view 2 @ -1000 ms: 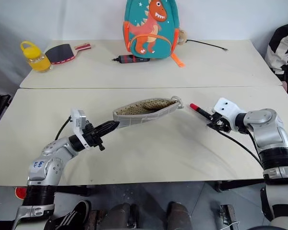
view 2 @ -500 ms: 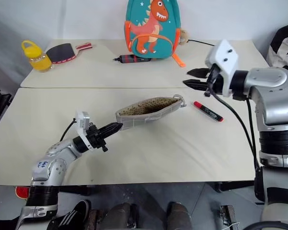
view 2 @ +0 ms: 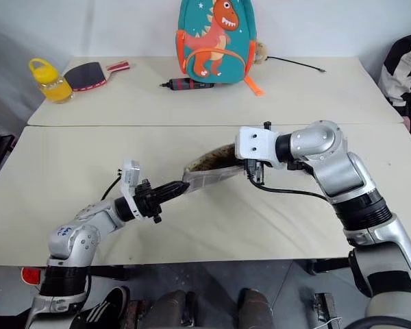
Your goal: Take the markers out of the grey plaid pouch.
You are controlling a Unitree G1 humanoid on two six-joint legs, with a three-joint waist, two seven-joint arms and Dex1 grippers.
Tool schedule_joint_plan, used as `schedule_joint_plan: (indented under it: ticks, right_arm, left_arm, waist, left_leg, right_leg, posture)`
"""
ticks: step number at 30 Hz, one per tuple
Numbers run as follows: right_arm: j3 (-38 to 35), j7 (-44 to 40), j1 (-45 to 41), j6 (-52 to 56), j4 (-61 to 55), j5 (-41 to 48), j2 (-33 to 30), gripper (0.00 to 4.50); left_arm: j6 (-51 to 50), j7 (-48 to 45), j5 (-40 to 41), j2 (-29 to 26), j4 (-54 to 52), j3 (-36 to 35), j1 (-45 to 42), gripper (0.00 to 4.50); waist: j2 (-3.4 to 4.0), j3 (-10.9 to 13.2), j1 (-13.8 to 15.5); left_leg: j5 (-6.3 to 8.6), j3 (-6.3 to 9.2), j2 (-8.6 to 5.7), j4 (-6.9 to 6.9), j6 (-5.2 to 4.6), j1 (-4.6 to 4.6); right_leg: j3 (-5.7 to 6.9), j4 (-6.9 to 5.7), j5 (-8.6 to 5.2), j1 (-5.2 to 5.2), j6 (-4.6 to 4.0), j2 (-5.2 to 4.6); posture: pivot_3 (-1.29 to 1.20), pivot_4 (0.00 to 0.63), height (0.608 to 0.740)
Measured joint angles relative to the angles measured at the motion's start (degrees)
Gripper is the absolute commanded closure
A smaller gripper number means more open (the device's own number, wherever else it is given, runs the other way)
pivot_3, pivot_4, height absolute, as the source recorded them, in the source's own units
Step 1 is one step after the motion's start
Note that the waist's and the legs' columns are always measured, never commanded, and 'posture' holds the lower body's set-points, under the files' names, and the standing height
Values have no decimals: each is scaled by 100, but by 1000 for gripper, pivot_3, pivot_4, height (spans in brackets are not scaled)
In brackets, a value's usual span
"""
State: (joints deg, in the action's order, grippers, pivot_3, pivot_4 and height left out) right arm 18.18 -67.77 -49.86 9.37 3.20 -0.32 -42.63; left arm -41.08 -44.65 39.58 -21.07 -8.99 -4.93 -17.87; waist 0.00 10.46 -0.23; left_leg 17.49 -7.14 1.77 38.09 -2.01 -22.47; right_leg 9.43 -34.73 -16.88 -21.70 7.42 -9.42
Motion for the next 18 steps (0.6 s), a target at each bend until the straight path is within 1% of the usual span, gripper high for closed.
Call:
schedule_joint_plan:
  ticks: [2, 5, 7, 10, 13, 16, 18]
  right_arm:
    - [0, -361, -6, 64, -58, 100, -141, 4487]
    - [5, -1226, -15, 459, -421, 309, -759, 4487]
    - [-5, -1499, -114, 693, -555, 399, -906, 4487]
    - [25, -1517, -168, 829, -575, 343, -851, 4487]
    - [294, -1446, -61, 911, -530, 25, -824, 4487]
    - [574, -1151, -7, 891, -406, -324, -457, 4487]
    - [757, -1008, -7, 723, -259, -585, -370, 4487]
  left_arm:
    - [-199, -6, 133, 3, -44, 68, 7, 4500]
    - [-395, -77, 215, 8, -192, 266, 64, 4500]
    - [-447, -77, 230, 112, -195, 374, 93, 4500]
    - [-367, -12, 237, 360, -220, 551, 78, 4500]
    - [-179, 80, 117, 434, -178, 563, 97, 4500]
    - [148, 101, -171, 422, 121, 576, 278, 4500]
    - [305, 74, -213, 454, 285, 601, 310, 4500]
  waist:
    - [0, 0, 11]
    - [0, 0, 45]
    - [-1, 1, 18]
    - [-1, 1, -7]
    - [-1, 0, 1]
    - [0, 0, -17]
    - [0, 0, 0]
  left_leg:
    - [0, 2, -1, 1, 0, -2]
    - [2, 11, -6, 2, -3, -4]
    - [2, 8, -4, 2, -3, -3]
    - [0, 2, 2, 3, 1, 3]
    - [-1, 2, 1, 4, 2, 6]
    - [-1, -7, 2, 2, 2, 8]
    - [-1, -5, 2, 6, 2, 5]
  right_leg:
    - [-1, 1, 0, 0, 0, 0]
    - [-12, 6, 0, 3, 1, 0]
    - [-11, 12, 0, 6, 1, 0]
    - [-14, 9, 0, 7, -1, 4]
    - [-16, 6, -1, 7, -2, 4]
    - [-19, 5, -1, 3, -2, 3]
    - [-17, 2, -1, 1, -2, 4]
  posture:
    - [0, 150, 740]
    - [0, 150, 740]
    - [0, 150, 740]
    - [0, 150, 740]
    - [0, 150, 740]
    - [0, 150, 740]
    - [0, 150, 740]
